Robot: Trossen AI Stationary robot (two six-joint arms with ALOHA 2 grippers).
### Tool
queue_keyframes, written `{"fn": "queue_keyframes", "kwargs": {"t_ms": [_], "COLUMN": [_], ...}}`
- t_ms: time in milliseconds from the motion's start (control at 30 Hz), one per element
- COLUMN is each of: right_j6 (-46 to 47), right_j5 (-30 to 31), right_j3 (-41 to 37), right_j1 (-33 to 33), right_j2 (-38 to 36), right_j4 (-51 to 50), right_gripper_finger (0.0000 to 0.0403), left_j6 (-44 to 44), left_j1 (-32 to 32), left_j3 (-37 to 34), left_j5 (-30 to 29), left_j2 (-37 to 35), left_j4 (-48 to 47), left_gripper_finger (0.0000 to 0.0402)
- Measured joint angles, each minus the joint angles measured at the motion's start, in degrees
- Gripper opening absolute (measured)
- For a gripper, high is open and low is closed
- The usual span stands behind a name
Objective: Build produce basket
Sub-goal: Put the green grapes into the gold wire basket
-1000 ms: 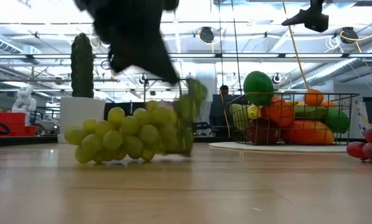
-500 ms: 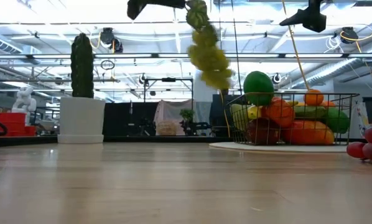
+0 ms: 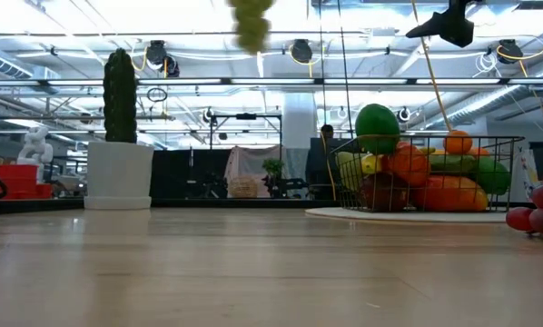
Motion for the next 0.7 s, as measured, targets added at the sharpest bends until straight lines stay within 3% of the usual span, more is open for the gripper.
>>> {"fn": "queue_keyframes", "kwargs": {"t_ms": [167,367,533,700], "right_j6": [-0.64,-8.36,-16.37,-16.93], "right_j5": [1.57,3.15,3.15,3.15], "right_j3": [0.00,-0.02,-0.02,-0.02], "right_j1": [0.00,0.00,0.00,0.00], "right_j2": [0.29,0.92,1.37,2.08], "right_j4": [0.84,4.85,10.38,11.92], "right_gripper_finger": [0.0289,0.0263,0.0244,0.0234], "left_j6": [9.65,25.56,38.30,44.97], "left_j1": [2.75,4.02,4.88,5.09], "left_j3": [6.34,9.76,10.05,10.05], "left_j5": [2.37,2.95,2.99,2.33], "left_j2": [-0.08,0.10,0.08,0.01], "left_j4": [-0.98,-2.35,-2.41,-1.65], "left_gripper_finger": [0.0001,0.0003,0.0005,0.0002]}}
